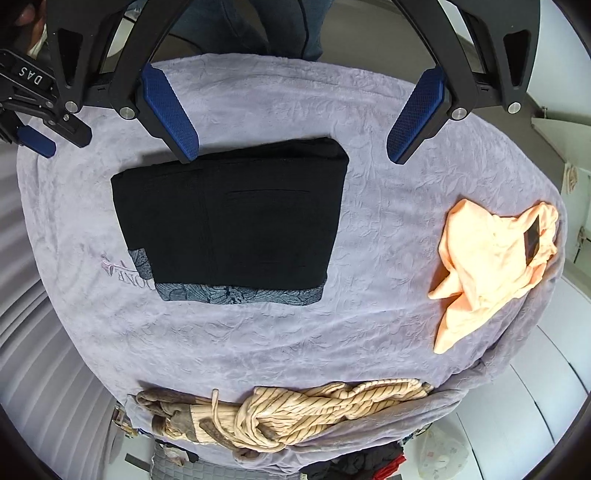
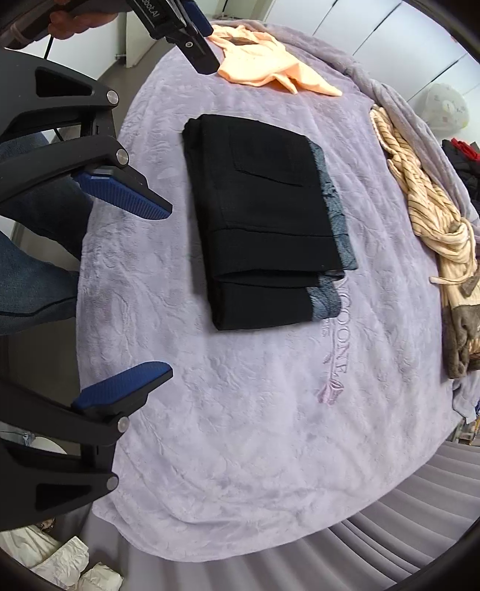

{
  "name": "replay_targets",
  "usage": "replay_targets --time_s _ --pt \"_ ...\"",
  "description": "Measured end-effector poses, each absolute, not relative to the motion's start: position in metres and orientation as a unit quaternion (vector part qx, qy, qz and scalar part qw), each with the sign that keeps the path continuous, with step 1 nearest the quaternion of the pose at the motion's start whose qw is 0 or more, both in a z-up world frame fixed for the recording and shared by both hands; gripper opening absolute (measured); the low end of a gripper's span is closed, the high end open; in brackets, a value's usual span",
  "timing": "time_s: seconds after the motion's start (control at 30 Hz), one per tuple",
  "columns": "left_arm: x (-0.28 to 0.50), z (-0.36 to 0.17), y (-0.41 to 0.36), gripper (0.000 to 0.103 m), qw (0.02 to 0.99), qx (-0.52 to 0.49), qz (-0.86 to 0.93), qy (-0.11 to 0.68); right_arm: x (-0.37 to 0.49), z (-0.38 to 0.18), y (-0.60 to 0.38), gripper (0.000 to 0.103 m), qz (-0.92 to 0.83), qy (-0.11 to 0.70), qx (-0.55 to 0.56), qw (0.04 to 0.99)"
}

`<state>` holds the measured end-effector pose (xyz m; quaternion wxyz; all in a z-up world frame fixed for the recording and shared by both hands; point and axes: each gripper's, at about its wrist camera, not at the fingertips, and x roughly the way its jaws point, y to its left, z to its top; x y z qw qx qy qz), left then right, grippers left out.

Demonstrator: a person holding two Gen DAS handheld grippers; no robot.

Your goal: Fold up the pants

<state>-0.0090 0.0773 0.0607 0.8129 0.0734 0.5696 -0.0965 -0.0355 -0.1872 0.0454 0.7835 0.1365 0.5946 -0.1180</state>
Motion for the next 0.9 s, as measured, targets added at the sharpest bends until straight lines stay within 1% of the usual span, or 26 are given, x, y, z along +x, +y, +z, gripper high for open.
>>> replay_targets --time_s 0.13,0.67,0.9 --pt "-0.007 0.053 0.080 0.102 0.809 0.097 -0.100 0.570 -0.027 0.045 -0.181 0.082 -0.129 0.591 0.130 0.786" --pt "0.036 0.041 0.118 0.102 0.803 0.105 -0.121 0.574 0.008 0.041 -0.154 0.082 -0.175 0.592 0.127 0.777" --pt "0.039 0.031 0.124 0.102 0.793 0.117 -0.139 0.581 0.021 0.035 -0.143 0.082 -0.183 0.598 0.128 0.770"
